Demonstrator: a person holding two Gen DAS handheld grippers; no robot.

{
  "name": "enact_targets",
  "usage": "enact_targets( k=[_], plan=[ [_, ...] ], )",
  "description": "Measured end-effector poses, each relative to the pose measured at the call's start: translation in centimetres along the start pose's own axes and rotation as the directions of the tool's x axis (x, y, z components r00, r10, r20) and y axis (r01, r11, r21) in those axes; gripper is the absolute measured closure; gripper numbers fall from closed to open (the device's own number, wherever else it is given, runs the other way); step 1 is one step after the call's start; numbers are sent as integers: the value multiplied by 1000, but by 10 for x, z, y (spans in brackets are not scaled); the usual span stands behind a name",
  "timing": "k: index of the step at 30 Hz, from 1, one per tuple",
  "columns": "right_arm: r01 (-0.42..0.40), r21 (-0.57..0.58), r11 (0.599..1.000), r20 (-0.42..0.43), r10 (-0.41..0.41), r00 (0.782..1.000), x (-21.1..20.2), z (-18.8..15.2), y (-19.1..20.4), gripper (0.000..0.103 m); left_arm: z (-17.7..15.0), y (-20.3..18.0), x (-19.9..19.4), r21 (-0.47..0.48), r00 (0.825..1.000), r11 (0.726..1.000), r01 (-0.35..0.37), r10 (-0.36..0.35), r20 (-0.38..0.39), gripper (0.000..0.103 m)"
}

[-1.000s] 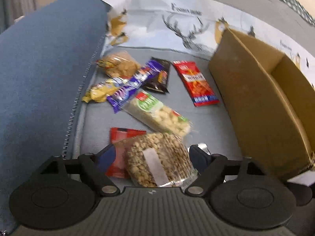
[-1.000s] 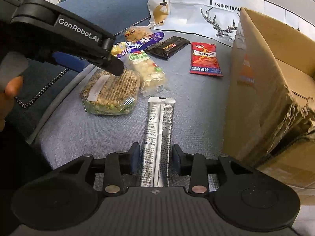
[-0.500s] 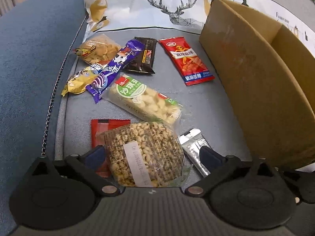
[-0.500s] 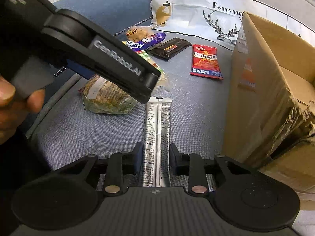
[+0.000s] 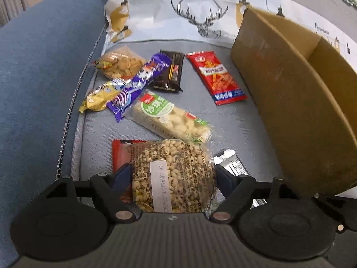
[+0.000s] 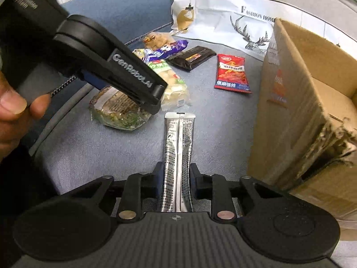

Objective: Organize snacks
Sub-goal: 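Lift the peanut bag with the left tool while the right tool carries silver sticks over the box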

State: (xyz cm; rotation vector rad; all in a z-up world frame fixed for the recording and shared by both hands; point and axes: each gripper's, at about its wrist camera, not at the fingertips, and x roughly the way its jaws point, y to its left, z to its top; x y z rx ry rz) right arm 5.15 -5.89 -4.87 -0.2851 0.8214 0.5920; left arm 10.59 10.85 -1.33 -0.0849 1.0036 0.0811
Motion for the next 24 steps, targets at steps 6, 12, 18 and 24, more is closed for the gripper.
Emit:
enact_targets(
  k=[6,12,18,24],
  plan=[
    [9,-14,1000,28,-8,1000,-8,-5,4,81,-5,9,-20,-31,998,999,8,-6,69,20],
    [21,-32,999,94,-17,995,-23,-5,8,82,-8,16,-41,-74,987,997,29,-17,160,20],
    [45,-61,997,131,-37,991,-32,-7,10,82,-10,20,-52,-91,975,995,44,-23,219,20],
    [53,-63,997,192,-40,981,-46,-2,10,82,-11,27,-57,-124,966,990,68,-35,257,20]
  ],
)
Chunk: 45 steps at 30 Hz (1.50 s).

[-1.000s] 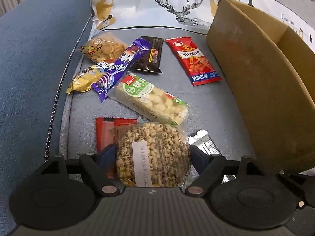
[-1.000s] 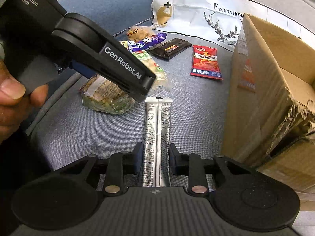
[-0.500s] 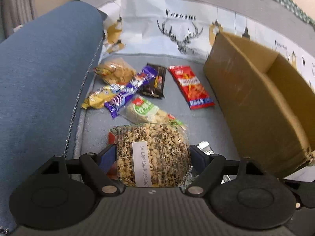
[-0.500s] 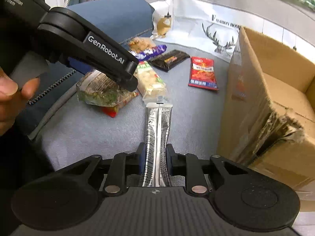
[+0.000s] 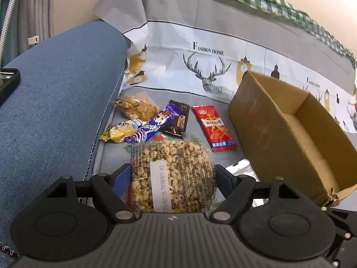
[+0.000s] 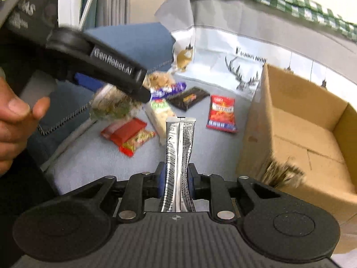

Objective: Organize snacks
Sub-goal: 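Lift the peanut bag with the left tool while the right tool carries silver sticks over the box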

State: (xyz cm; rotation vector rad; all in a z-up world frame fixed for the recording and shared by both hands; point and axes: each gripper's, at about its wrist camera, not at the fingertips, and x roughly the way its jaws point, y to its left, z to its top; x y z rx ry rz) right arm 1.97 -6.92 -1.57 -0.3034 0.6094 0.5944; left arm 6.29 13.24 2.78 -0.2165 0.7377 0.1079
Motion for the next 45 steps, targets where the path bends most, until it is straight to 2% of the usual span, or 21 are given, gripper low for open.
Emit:
enact_targets(
  k=[9,17,25,27,31,34,36,39,45],
  plan=[
    [-9,11,1000,113,7,994,-22,12,-9,82,2,-1,1,-11,1000,1000,8,-7,18,20],
    [-9,14,1000,214,6,977,-46,30,-24,82,3,-2,2,-15,999,1000,20,-19,28,20],
    [31,63,998,326,-50,944,-79,74,-86,82,14,-13,1,-13,999,999,37,-36,40,20],
    [48,66,997,334,-67,940,-82,83,-109,82,17,-21,0,3,998,999,38,-38,44,20],
    [125,98,987,336,-151,930,-79,89,-153,82,25,-38,-2,33,996,998,57,-59,69,20],
    [152,185,971,315,-205,926,-78,77,-181,82,32,-51,-1,37,992,996,84,-87,88,20],
    [166,247,955,258,-230,939,-72,63,-198,82,35,-59,2,32,988,993,111,-114,100,20],
    [189,252,949,243,-251,937,-73,59,-205,82,39,-74,6,42,984,990,135,-139,112,20],
    [212,281,936,223,-278,934,-74,50,-222,82,46,-118,-8,159,950,969,187,-220,223,20]
  ],
)
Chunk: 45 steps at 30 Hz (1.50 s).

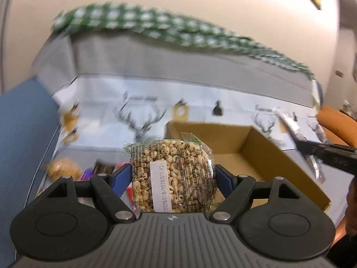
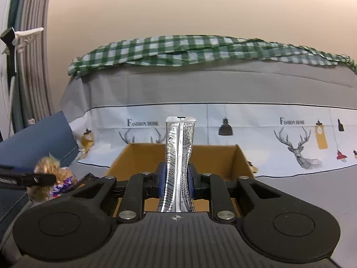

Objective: Organize snacks
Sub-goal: 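Lift the peanut bag with the left tool while the right tool carries silver sticks over the box, then open the left tool over the box while the right tool releases the silver sticks inside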

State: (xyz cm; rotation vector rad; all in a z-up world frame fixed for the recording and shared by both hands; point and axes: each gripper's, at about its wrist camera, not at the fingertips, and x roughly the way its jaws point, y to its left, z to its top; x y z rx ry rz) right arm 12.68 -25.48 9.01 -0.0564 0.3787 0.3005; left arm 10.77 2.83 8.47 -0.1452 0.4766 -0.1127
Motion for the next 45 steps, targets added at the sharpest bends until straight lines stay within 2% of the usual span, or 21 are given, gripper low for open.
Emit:
enact_targets(
  k=[8,11,13,17,26,45],
  plan=[
    [57,4,998,-12,-57,998,-4,-6,-16,82,40,-60,27,7,996,998,63,-64,63,20],
    [84,3,996,-25,-84,996,-3,-9,-20,82,24,-72,28,29,990,995,98,-101,103,20],
    [97,0,995,-29,-97,995,-3,-10,-22,82,13,-84,33,78,994,993,85,-90,63,20],
    [114,-28,993,-34,-115,993,0,-10,-24,82,8,-101,42,137,991,986,99,-110,73,20],
    [149,4,989,-54,-149,987,11,-9,-26,82,11,-102,66,72,994,992,104,-107,35,20],
    [148,-7,989,-76,-148,986,24,-10,-19,82,16,-100,68,45,995,994,99,-100,26,20]
  ],
)
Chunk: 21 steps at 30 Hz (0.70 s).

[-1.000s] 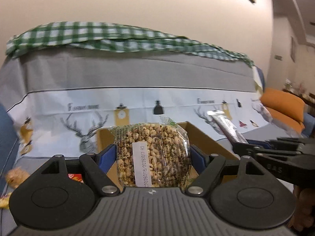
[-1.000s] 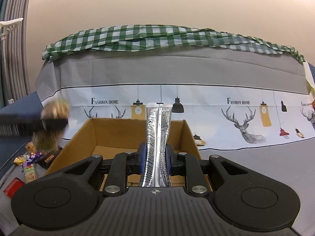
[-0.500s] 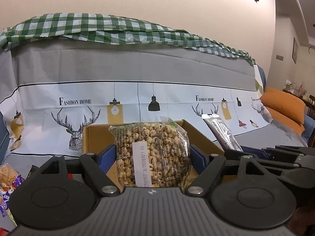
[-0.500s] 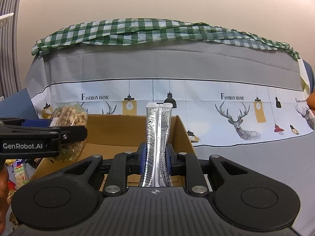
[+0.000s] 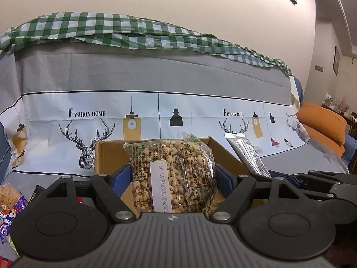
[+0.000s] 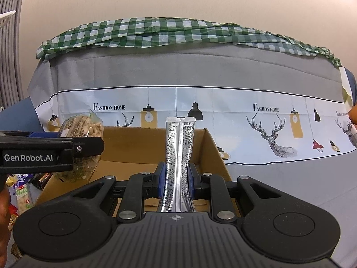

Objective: Organize snacks
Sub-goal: 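Open the left tool over the box while the right tool releases the silver sticks inside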

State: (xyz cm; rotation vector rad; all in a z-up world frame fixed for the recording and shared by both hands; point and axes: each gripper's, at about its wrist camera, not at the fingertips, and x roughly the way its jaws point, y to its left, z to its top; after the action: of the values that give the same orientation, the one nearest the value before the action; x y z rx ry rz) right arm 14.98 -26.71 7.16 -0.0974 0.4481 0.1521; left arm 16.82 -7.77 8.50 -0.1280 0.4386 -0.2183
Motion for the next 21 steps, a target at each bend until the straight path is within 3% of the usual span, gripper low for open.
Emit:
enact_targets(
  k=[21],
  plan=[
    [-6,-4,1000,-3,6,1000,1,0,2,81,1,1,-1,-21,1000,1000,6,-6,-4,20]
  ],
)
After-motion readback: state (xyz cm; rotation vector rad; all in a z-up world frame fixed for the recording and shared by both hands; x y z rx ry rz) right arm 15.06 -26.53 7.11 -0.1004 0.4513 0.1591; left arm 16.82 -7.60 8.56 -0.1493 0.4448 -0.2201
